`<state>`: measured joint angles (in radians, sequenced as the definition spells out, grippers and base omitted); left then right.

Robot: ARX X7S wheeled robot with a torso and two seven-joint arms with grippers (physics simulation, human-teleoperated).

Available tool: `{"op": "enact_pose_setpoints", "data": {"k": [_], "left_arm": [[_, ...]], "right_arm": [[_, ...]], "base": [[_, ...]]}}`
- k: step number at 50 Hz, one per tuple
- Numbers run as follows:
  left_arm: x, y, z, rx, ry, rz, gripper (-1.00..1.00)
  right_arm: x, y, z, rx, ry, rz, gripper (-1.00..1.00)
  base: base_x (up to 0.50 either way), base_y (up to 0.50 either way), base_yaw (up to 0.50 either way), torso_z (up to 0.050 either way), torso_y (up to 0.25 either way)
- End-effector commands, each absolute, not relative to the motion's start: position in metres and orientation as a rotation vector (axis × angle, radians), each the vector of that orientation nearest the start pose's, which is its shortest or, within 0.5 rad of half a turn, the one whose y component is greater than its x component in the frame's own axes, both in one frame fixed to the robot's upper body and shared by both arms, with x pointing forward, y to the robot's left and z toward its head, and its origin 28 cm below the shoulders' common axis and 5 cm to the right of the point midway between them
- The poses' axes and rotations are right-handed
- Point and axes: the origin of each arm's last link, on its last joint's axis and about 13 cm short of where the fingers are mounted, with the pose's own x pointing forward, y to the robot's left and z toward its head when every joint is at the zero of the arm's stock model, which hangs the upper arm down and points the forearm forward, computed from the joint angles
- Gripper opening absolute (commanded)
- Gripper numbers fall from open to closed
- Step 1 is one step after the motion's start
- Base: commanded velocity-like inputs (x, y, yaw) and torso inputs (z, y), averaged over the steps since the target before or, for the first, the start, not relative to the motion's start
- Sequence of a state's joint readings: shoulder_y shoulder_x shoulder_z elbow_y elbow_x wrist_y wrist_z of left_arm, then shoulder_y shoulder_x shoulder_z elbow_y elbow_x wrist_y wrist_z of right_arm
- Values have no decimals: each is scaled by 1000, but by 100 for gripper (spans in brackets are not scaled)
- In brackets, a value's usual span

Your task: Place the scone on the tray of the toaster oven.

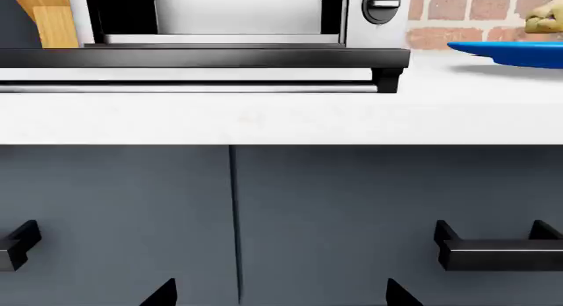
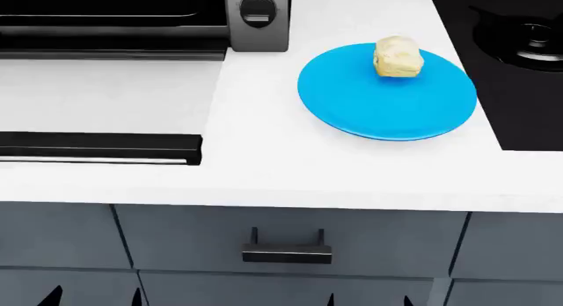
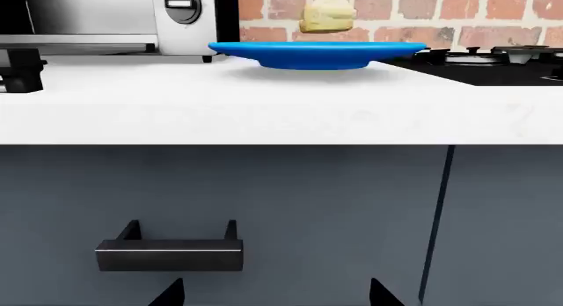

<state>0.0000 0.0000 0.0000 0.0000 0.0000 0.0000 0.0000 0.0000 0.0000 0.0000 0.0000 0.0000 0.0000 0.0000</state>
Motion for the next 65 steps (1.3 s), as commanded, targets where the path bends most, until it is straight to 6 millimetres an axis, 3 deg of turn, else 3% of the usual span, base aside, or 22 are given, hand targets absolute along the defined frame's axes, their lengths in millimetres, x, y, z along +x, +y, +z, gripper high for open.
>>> {"op": "enact_pose_setpoints", "data": {"k": [1,34,65], "left_arm": [[209,207,14,-11,-12,0,100],[209,209,17,-26,-14,11,100],[208,209,17,2,-35,2,100]], "right_arm": [[210,-96,13,-4,3,1,100],[211,-96,14,-11,5,1,100],[212,-96,12,-12,14,-4,100]], "base": [[0,0,0,0,0],[0,0,0,0,0],[0,0,0,49,0]]}}
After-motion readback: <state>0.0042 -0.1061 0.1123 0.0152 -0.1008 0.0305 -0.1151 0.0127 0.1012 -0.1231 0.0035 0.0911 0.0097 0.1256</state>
